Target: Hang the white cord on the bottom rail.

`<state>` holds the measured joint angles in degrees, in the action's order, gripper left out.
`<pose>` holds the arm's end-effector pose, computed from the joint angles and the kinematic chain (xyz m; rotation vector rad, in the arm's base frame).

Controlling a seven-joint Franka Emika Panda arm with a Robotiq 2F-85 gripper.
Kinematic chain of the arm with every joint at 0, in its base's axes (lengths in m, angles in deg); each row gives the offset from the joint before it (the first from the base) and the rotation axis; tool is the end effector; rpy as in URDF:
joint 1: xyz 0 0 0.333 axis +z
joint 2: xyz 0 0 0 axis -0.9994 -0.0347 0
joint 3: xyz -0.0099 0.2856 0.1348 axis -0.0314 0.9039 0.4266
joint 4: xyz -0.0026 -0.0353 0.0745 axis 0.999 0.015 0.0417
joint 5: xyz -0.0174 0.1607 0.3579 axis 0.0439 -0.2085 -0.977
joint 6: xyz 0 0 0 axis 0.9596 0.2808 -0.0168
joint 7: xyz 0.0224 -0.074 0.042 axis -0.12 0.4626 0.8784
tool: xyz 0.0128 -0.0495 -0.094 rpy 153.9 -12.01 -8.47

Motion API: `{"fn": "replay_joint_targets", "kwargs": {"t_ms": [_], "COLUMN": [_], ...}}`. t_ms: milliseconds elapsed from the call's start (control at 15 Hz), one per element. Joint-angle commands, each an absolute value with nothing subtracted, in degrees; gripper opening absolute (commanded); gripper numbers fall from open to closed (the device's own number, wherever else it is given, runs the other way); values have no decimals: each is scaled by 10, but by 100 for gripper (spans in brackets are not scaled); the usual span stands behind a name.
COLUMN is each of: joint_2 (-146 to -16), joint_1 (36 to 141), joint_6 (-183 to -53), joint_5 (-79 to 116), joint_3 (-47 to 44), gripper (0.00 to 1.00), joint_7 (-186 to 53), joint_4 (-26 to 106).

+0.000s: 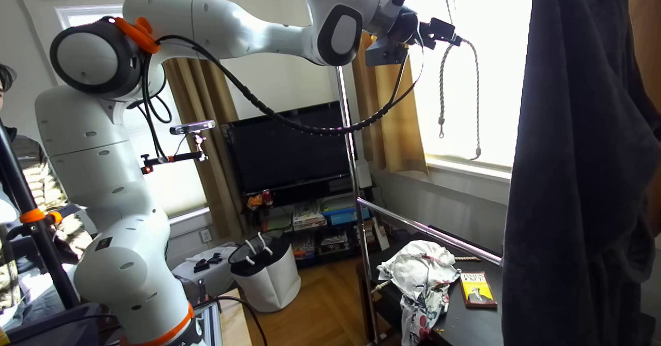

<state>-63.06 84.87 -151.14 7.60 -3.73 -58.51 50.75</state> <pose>0.5896 -0.1091 0.6893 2.6041 -0.2926 1.6959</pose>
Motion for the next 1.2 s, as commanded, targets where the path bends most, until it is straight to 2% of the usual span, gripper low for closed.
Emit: {"fn": "replay_joint_targets", "kwargs": {"t_ms": [0,267,467,867,1133], "joint_2": [-649,-657,-643,-622,-624], "joint_1": [833,825,828,866,857], "joint_6": [-1577,-1603,-1560,-1421,-1367], "joint_5": [164,243,251,-8,-18], "joint_3": [-43,-58,-58,-19,-24], "gripper": [100,100,100,100,100], "joint_7": [-649,-708,-699,-543,-560], "joint_4": [506,501,507,501,484]}}
